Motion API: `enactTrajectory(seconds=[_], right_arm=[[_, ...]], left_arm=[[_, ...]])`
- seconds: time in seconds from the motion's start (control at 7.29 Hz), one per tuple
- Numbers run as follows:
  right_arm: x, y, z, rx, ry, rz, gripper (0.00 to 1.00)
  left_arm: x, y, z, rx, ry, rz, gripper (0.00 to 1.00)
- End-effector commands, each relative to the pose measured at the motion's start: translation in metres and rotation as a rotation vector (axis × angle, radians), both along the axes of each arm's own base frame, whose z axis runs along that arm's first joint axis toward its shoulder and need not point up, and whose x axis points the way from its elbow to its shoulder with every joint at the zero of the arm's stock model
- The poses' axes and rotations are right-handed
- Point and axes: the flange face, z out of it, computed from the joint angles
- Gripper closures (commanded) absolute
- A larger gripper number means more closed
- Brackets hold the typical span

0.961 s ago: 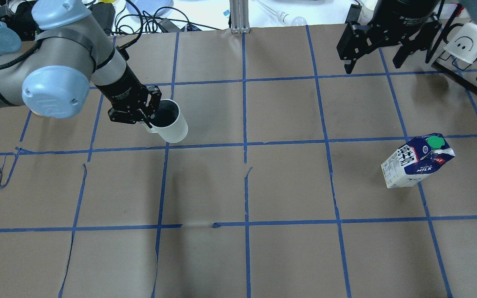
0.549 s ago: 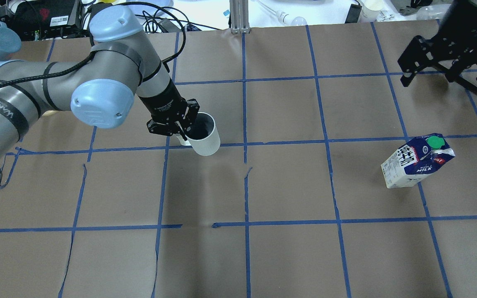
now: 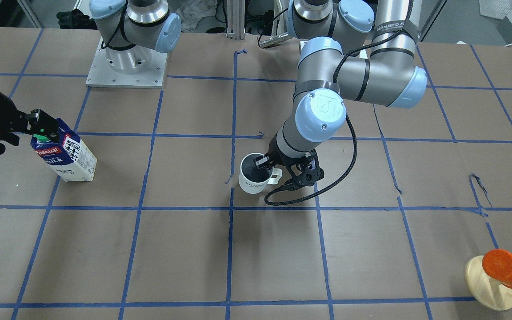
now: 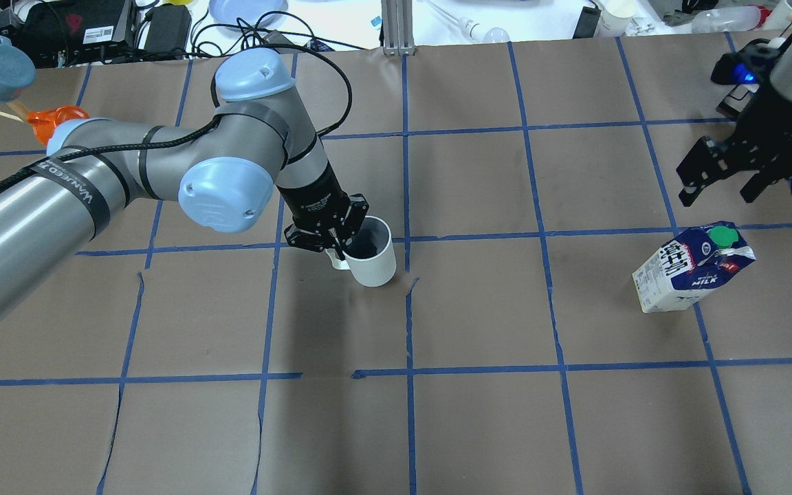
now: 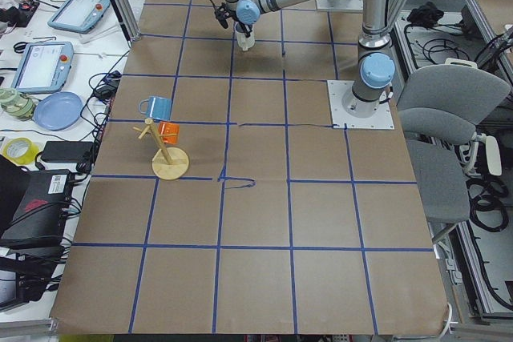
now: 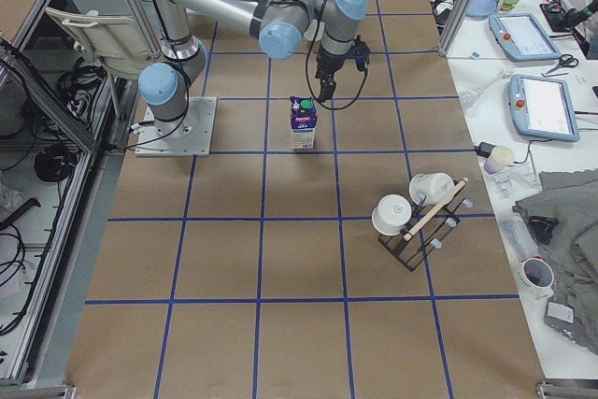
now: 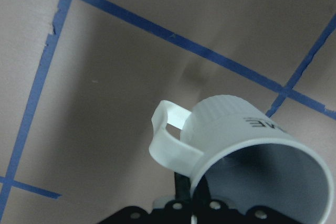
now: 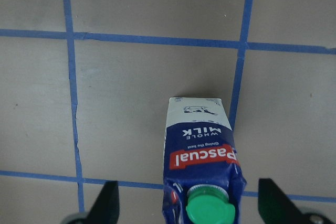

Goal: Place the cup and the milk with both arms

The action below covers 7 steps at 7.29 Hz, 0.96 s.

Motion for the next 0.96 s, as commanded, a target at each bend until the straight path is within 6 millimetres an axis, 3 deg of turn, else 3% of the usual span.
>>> enactTrajectory(seconds=[0.0,0.14,0.27,0.41,0.55,0.69,0.82], right_arm=[[-0.002,0.023,-0.049,0.075,0.065,0.012,0.12],[-0.002,0.025,-0.048,0.075,0.075,0.017,0.12],[-0.003,0.026,-0.049,0.079,0.074,0.022,0.17],[-0.004,0.024,-0.046,0.072,0.078,0.019,0.17],[-0.004,0.023,-0.043,0.066,0.080,0.017,0.12],[-0.005,0.019,-0.036,0.048,0.084,0.015,0.04],[-0.006,0.016,-0.029,0.046,0.086,0.009,0.04]], left_arm=[[-0.002,0.002,-0.013,0.022,-0.006,-0.008,0.94],[-0.002,0.001,-0.013,0.021,-0.007,-0.004,0.64],[-0.003,-0.002,-0.007,0.005,-0.006,-0.003,0.11],[-0.002,-0.002,0.006,-0.028,-0.003,-0.006,0.00],[0.001,-0.010,0.027,-0.071,0.002,-0.003,0.00],[0.015,-0.033,0.063,-0.140,-0.005,0.008,0.00],[0.046,-0.056,0.094,-0.186,-0.023,0.014,0.00]])
